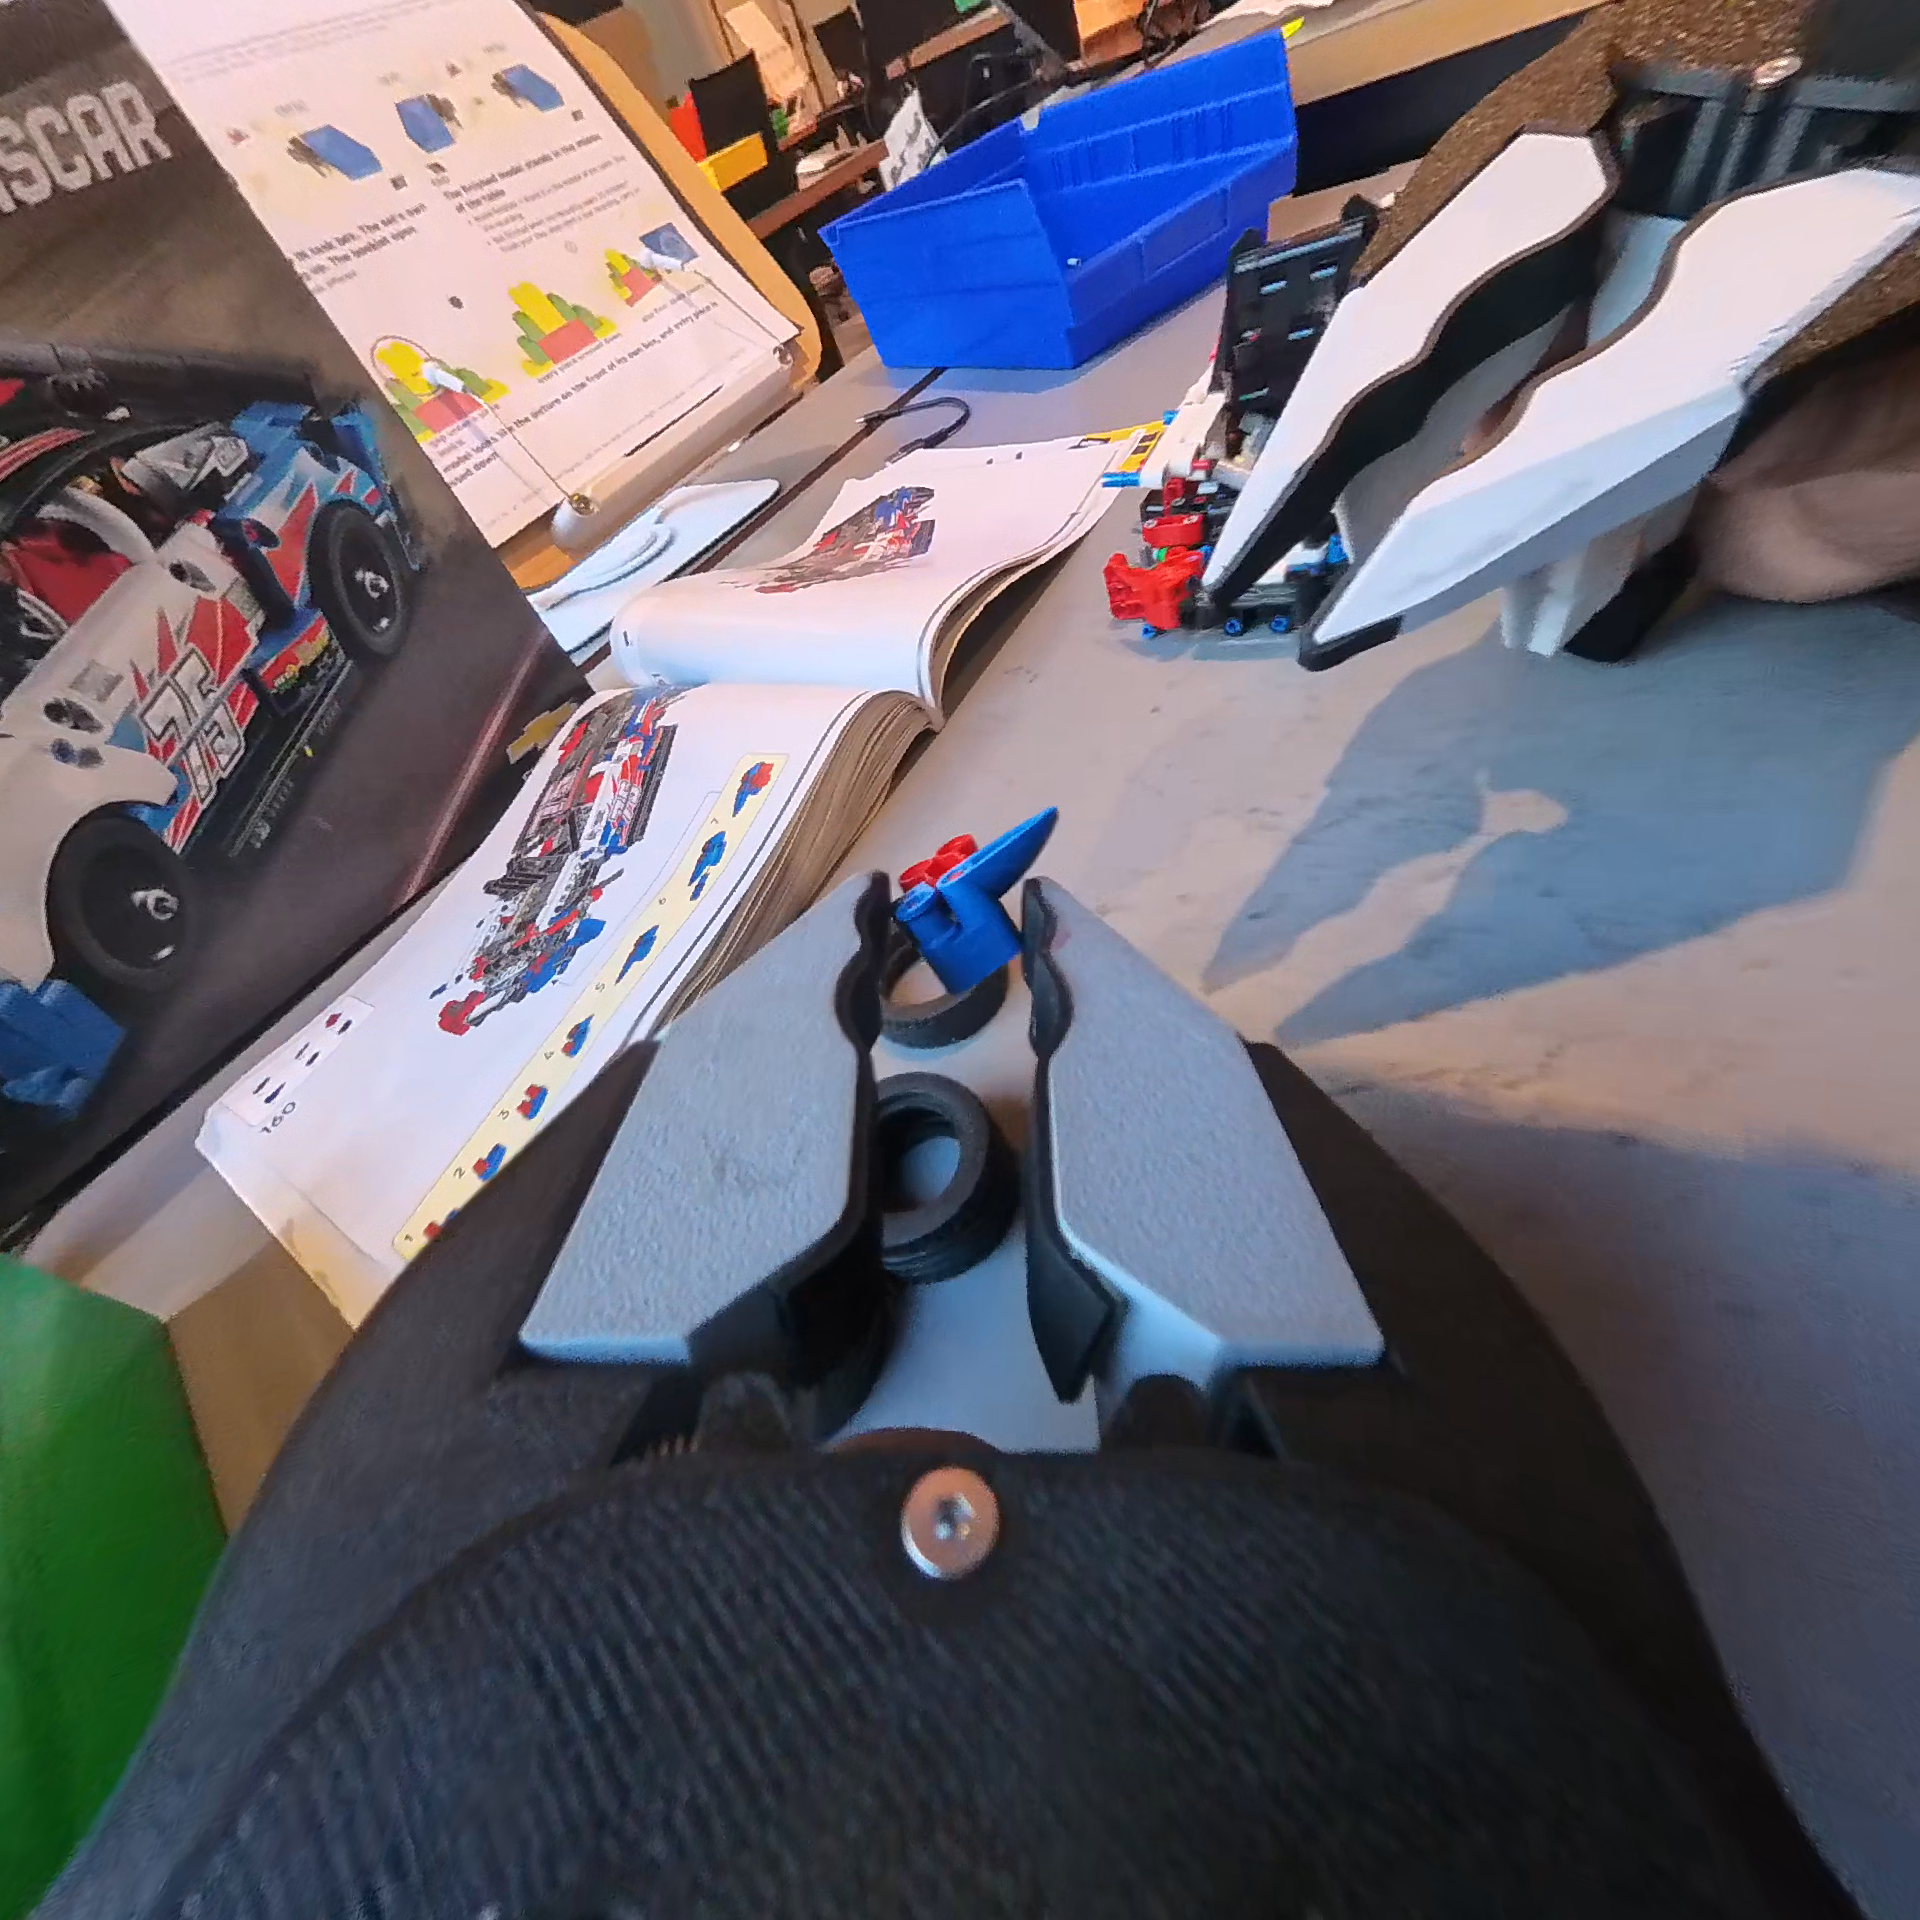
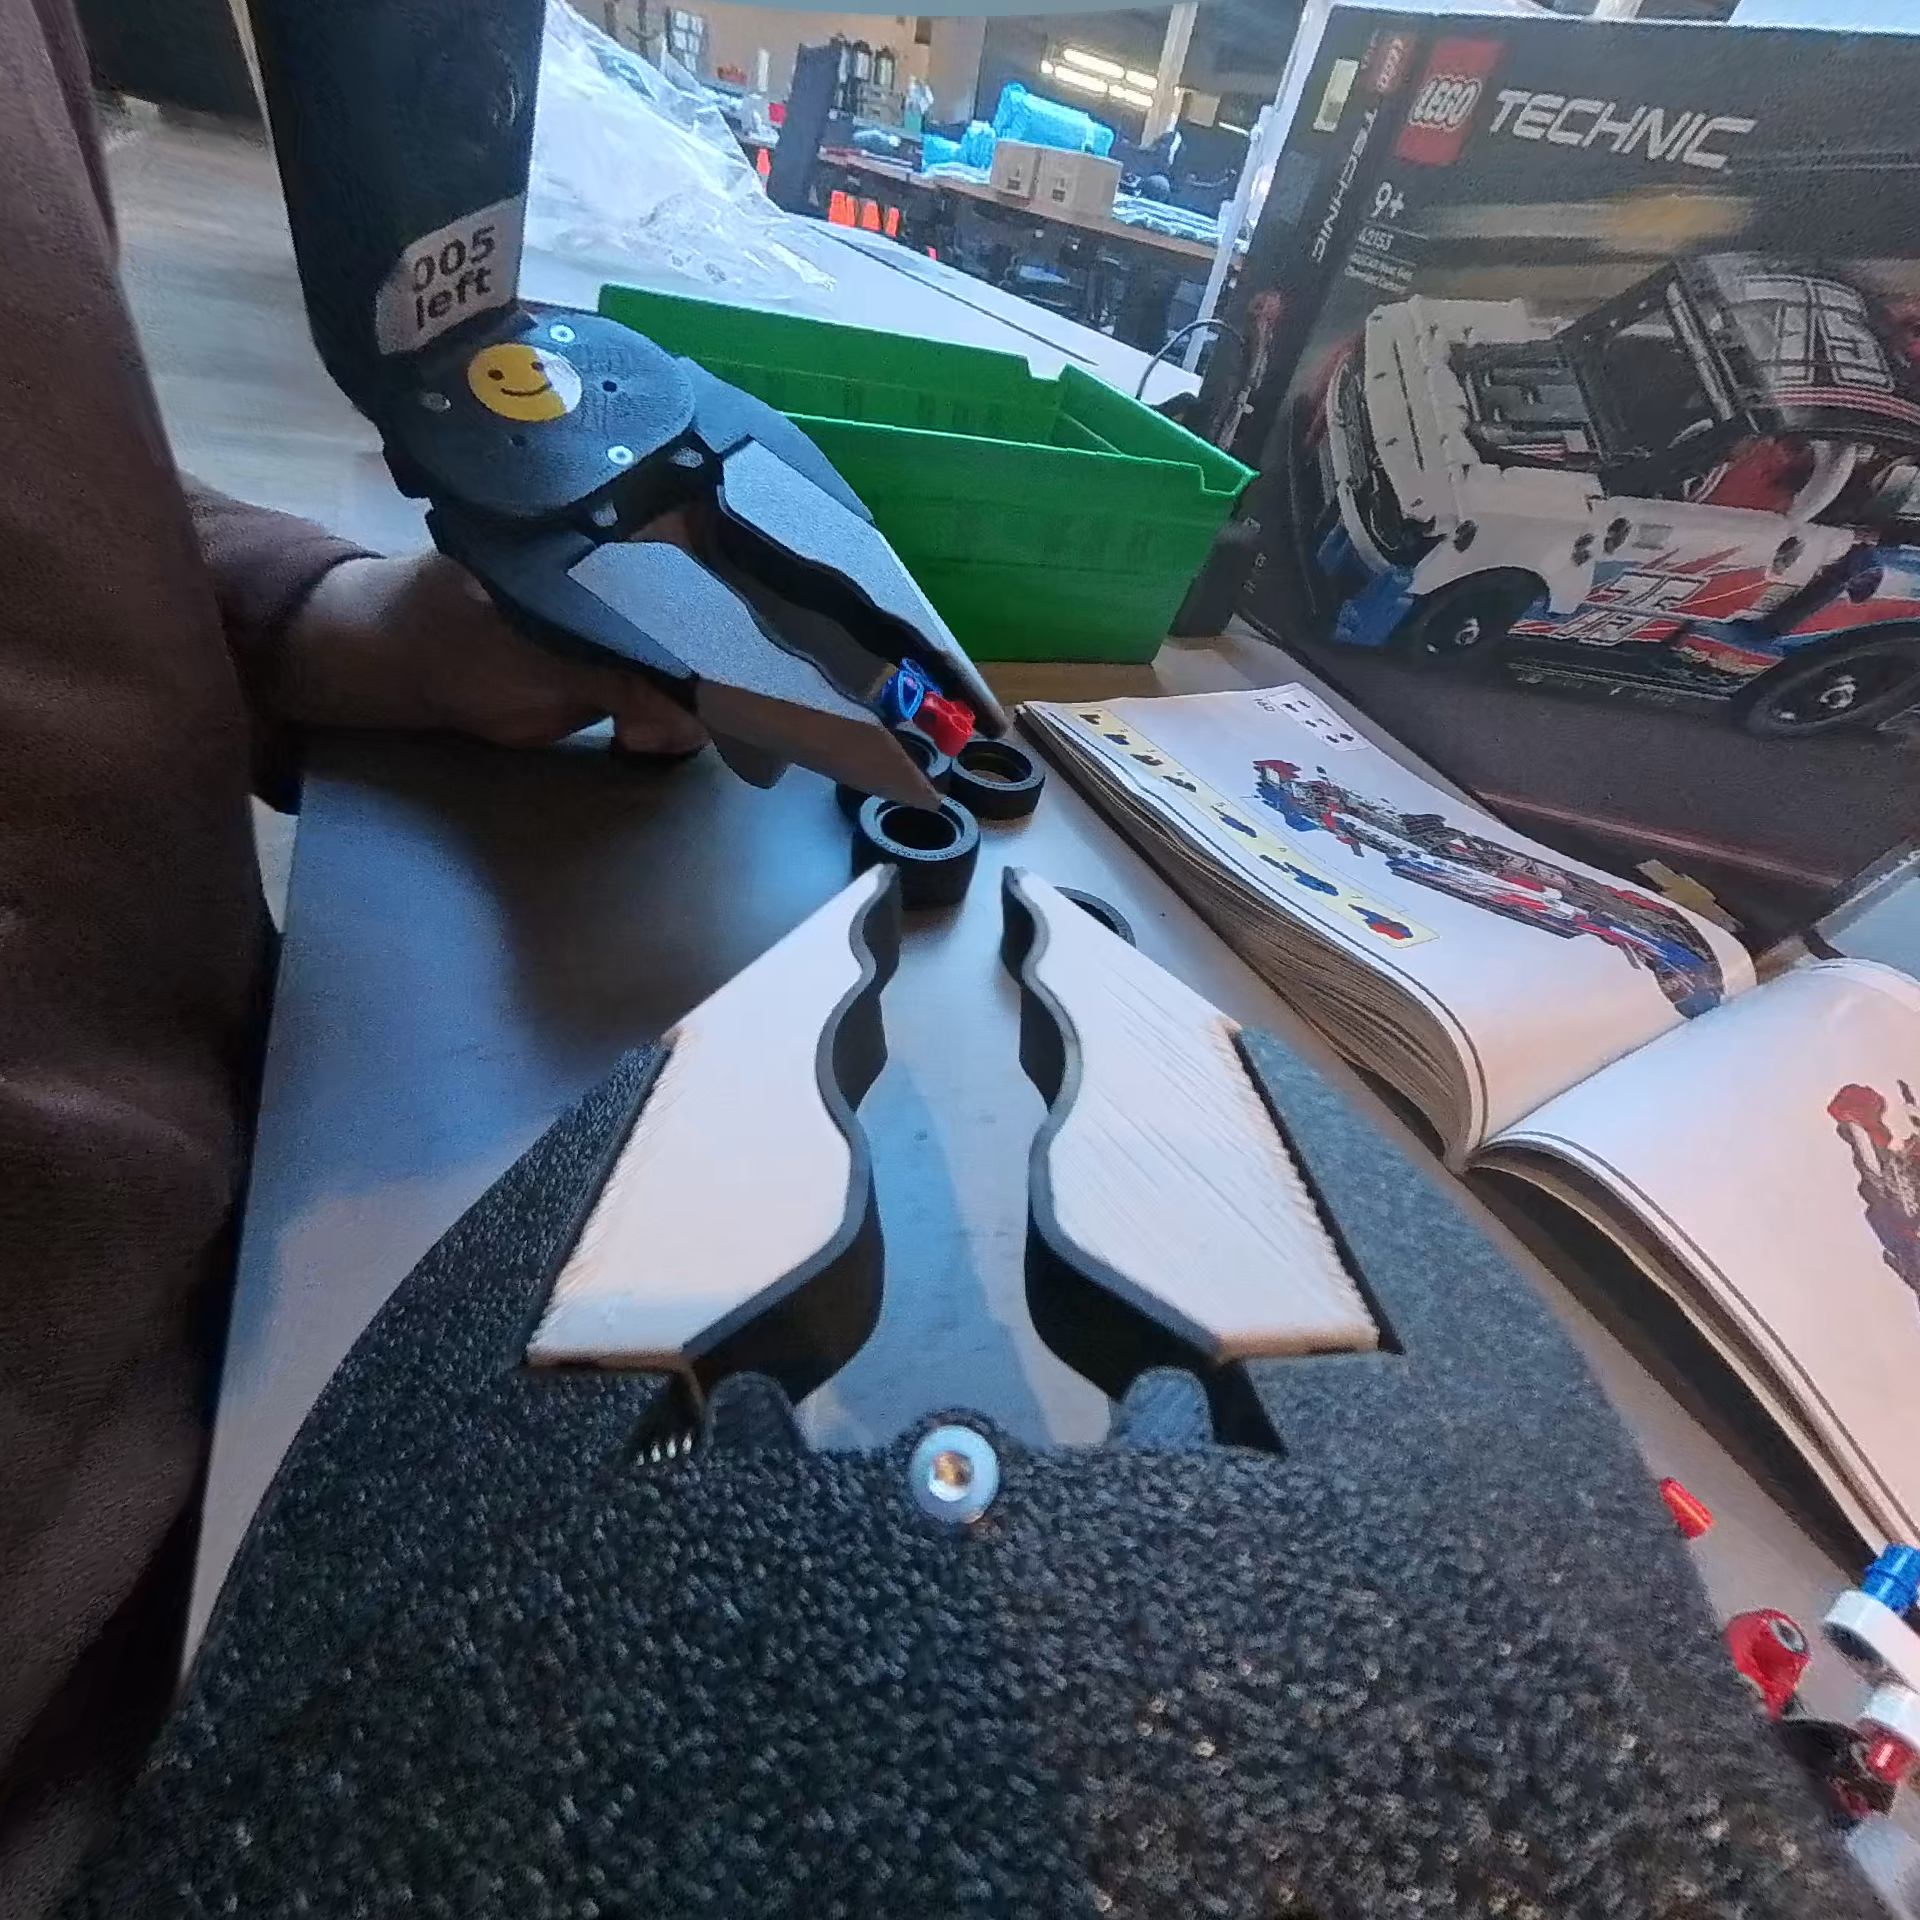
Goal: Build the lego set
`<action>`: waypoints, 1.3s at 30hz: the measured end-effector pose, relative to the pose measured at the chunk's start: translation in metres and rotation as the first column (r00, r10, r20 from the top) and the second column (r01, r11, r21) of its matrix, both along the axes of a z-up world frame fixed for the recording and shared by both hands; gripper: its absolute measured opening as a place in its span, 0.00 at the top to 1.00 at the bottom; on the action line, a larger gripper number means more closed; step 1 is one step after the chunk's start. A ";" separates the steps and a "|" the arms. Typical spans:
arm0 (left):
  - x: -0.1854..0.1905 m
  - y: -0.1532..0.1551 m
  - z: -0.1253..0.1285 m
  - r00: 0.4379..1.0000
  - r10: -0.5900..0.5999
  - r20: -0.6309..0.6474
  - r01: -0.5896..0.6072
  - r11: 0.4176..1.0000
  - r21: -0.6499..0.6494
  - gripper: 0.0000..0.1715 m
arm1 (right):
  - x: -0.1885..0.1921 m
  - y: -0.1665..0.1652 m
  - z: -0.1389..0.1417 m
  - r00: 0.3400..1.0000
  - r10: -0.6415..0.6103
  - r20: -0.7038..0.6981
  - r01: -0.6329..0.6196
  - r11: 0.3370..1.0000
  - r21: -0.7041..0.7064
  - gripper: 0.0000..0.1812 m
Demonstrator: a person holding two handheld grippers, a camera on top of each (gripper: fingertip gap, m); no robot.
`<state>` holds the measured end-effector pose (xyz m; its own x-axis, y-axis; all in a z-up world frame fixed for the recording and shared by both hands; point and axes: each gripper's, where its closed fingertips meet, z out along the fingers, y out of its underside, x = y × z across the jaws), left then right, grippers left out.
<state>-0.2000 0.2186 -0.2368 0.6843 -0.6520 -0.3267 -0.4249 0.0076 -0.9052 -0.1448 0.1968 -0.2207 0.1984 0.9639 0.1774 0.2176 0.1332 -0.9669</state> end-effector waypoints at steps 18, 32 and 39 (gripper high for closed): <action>0.096 -0.016 0.011 0.979 -0.189 0.081 0.187 0.982 0.030 0.87 | 0.052 -0.012 -0.003 0.982 -0.191 0.002 0.188 0.963 -0.194 0.86; 0.148 -0.008 0.037 0.942 -0.333 0.034 0.316 0.917 0.244 0.87 | 0.089 -0.003 0.007 0.954 -0.298 -0.040 0.283 0.935 -0.215 0.81; 0.144 -0.005 0.034 0.952 -0.307 -0.014 0.299 0.915 0.271 0.87 | 0.080 -0.001 0.004 0.955 -0.292 -0.056 0.272 0.934 -0.232 0.78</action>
